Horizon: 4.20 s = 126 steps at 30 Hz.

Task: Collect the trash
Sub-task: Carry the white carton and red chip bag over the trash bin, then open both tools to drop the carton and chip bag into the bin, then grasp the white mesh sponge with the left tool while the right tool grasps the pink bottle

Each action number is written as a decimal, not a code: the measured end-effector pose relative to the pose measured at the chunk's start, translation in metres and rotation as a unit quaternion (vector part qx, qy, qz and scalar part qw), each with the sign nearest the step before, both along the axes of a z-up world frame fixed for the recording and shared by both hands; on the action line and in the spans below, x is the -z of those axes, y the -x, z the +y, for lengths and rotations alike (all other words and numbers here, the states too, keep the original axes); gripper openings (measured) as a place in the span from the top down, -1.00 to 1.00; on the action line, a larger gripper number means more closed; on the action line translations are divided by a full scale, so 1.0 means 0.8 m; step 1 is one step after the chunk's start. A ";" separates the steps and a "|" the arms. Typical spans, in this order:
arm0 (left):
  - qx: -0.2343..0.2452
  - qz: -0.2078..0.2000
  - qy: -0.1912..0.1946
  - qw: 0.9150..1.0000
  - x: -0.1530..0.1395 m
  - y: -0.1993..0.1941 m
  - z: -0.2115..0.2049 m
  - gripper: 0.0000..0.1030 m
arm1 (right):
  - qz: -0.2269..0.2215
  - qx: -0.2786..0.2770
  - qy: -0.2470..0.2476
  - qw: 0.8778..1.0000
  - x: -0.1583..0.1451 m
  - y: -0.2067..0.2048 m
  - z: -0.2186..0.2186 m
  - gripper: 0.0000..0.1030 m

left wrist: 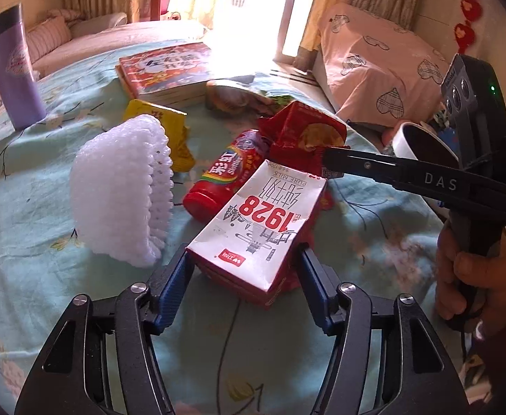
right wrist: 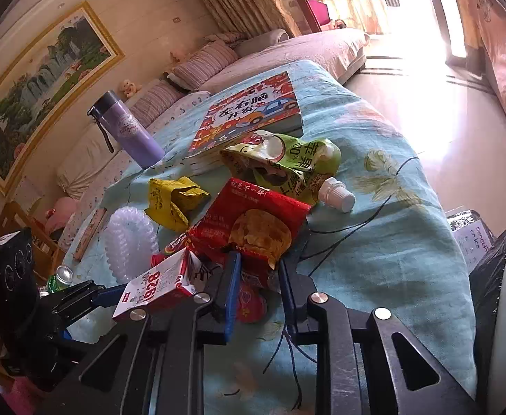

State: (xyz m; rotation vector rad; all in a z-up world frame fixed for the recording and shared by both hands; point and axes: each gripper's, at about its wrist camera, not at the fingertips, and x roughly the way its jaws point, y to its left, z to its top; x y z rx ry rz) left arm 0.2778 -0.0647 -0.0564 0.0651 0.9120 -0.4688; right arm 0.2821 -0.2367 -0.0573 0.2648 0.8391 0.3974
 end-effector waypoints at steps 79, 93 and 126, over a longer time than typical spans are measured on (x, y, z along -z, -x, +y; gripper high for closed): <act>0.090 -0.067 -0.012 0.994 -0.067 0.076 -0.290 -0.05 | -0.052 0.174 0.023 0.983 -0.058 0.183 -0.264 0.90; 0.102 -0.053 -0.015 0.993 -0.059 0.051 -0.319 -0.05 | -0.032 0.169 0.042 0.984 -0.051 0.153 -0.276 0.89; -0.061 -0.019 0.061 0.996 -0.043 0.107 -0.094 -0.42 | -0.053 0.134 -0.024 0.989 -0.059 0.175 -0.180 -0.61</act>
